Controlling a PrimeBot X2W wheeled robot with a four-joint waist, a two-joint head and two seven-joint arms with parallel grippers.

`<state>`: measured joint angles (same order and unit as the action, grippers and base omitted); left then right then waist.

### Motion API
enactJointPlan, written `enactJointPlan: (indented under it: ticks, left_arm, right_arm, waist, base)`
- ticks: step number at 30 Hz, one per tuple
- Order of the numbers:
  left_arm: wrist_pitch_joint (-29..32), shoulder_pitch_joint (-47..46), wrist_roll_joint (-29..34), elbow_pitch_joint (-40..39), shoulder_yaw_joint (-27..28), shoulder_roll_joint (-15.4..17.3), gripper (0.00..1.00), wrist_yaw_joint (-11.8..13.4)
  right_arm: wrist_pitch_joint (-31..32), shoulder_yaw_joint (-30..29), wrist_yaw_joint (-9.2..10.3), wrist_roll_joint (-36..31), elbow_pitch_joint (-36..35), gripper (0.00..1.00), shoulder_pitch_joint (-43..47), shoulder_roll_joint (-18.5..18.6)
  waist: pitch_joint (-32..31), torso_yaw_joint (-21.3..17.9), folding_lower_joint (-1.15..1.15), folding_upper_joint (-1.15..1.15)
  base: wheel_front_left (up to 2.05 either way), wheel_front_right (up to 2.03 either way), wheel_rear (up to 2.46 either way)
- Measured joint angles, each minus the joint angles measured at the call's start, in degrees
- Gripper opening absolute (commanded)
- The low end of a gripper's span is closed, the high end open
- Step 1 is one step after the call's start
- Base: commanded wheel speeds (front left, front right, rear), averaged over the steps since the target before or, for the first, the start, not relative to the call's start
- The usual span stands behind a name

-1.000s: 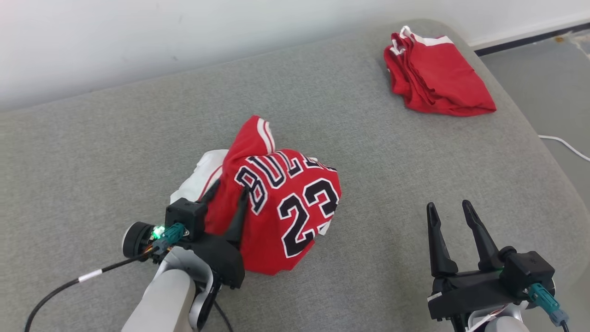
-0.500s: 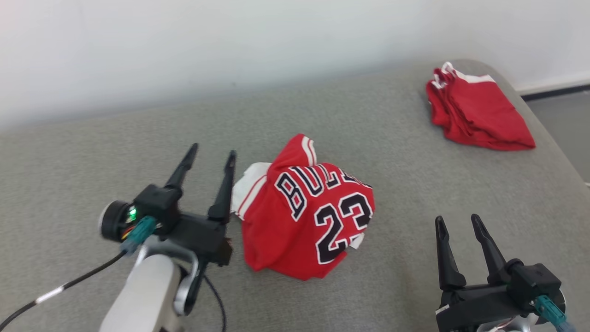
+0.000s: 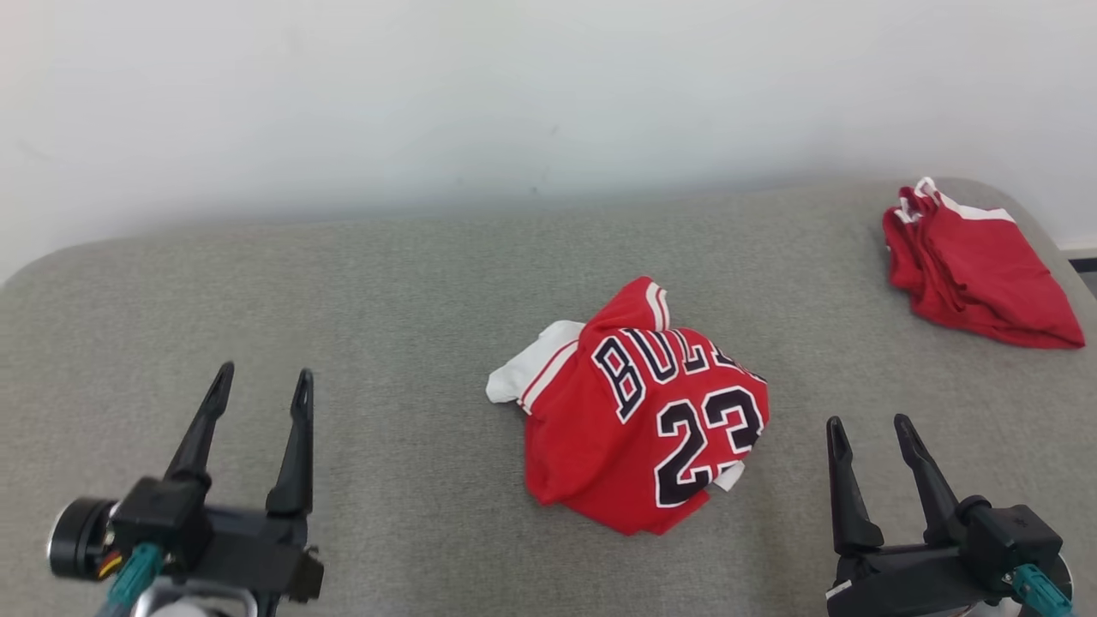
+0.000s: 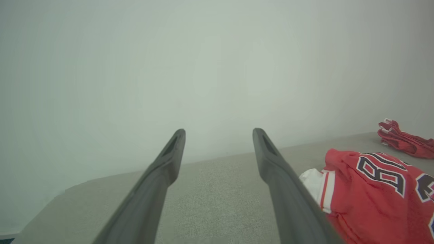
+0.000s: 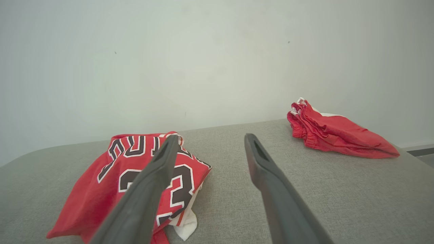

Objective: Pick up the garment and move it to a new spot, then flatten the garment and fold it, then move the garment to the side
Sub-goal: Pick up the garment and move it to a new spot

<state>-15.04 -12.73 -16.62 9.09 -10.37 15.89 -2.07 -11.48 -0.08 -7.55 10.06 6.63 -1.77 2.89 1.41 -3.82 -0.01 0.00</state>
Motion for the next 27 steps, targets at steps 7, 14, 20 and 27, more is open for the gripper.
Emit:
enactJointPlan:
  ticks: [7, 14, 20, 27]
  left_arm:
    - [0.0, 6.6, 1.0, -4.1, 3.7, -1.0, 1.00, 0.9]
    - [0.0, 11.6, 1.0, -6.2, 7.8, -2.8, 1.00, 0.6]
    - [0.0, 14.2, 2.3, -6.8, 10.4, -4.4, 1.00, 0.6]
    - [0.0, 16.2, 3.1, -7.6, 12.5, -6.6, 1.00, -0.3]
  right_arm:
    - [0.3, -0.5, 0.00, 0.0, -0.3, 1.00, 0.7, 0.0]
    - [0.7, -0.4, 0.00, 0.0, -0.6, 1.00, 1.3, 0.0]
    - [1.0, -0.7, 0.00, 0.0, -0.9, 1.00, 1.8, 0.0]
    - [1.3, -1.0, 0.00, 0.0, -0.9, 1.00, 2.1, 0.0]
  waist:
    - [-0.8, 2.3, 0.00, 0.00]
    - [-1.3, 3.0, 0.00, 0.00]
    - [-1.5, 2.9, 0.01, 0.00]
    - [-1.6, 3.0, 0.01, 0.00]
  base:
    - [0.00, 0.00, 0.00]
    - [0.00, 0.00, 0.00]
    - [0.00, 0.00, 0.00]
    - [0.00, 0.00, 0.00]
